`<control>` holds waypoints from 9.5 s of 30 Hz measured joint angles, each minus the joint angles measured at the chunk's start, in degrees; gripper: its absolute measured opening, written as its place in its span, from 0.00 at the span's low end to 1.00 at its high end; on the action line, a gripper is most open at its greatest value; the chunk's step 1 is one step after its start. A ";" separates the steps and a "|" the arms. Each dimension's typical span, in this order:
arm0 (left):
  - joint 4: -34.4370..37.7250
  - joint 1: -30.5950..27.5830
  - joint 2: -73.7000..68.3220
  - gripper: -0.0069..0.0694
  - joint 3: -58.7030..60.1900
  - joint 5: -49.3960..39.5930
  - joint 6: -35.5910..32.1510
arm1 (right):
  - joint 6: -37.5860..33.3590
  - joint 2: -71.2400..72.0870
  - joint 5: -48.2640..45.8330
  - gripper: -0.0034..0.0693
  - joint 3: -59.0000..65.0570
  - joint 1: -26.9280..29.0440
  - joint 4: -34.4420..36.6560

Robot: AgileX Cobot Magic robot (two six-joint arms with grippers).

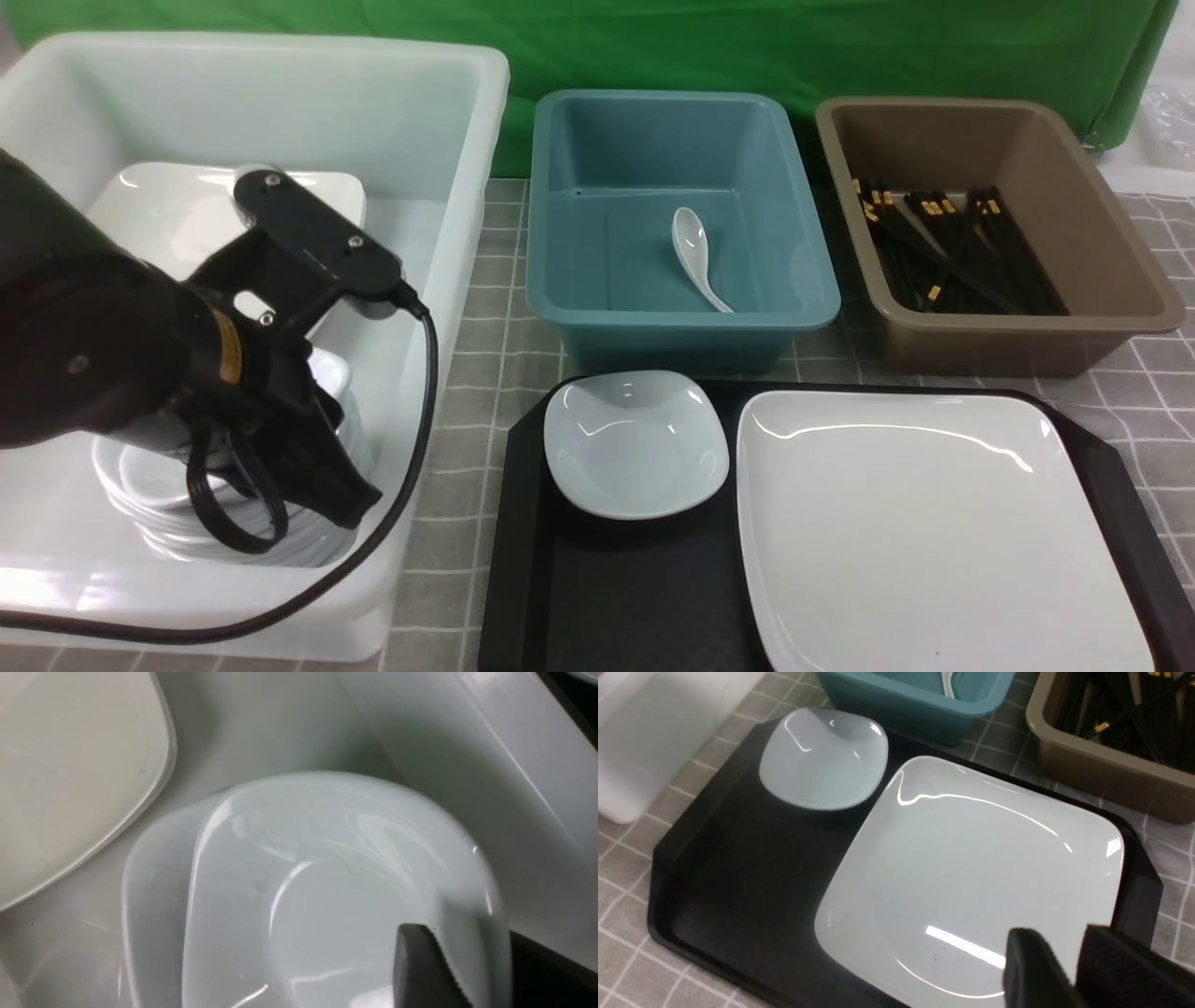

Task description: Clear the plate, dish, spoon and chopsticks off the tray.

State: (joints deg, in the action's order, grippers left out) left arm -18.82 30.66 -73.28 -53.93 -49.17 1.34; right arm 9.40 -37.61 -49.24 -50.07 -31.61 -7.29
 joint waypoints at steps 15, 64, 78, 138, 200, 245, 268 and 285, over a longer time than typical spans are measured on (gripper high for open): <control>-3.87 -0.30 -0.05 0.84 -11.69 -1.53 5.21 | -1.07 0.00 -1.56 0.32 0.00 0.00 0.71; 1.08 18.17 -43.19 0.22 -25.18 14.41 -11.89 | -3.17 0.14 -15.23 0.35 0.00 0.00 4.56; 9.37 22.21 -24.01 0.12 -25.18 1.61 -12.21 | -2.73 8.57 -14.89 0.35 0.00 0.00 4.75; 16.12 2.48 40.17 0.12 9.62 17.96 -6.40 | -1.63 -23.03 -8.09 0.14 -1.01 -0.33 8.32; 22.01 2.48 49.59 0.10 21.13 23.49 -15.62 | 6.66 -46.32 -17.59 0.13 -34.52 -29.10 -9.96; 3.29 2.48 66.93 0.10 10.23 -13.59 10.17 | -60.50 -106.73 30.19 0.13 -89.09 -20.85 -1.28; 3.48 2.48 66.93 0.10 10.23 -13.59 8.02 | -63.56 -107.16 34.24 0.50 -89.09 -21.04 -1.96; 5.11 2.48 66.93 0.10 10.23 -11.26 7.62 | -38.73 -90.14 1.17 0.49 -89.12 -24.60 -3.04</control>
State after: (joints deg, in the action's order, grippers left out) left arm -13.71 33.14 -6.34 -43.70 -60.43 8.96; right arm -29.33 -127.75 -48.07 -139.20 -56.21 -10.33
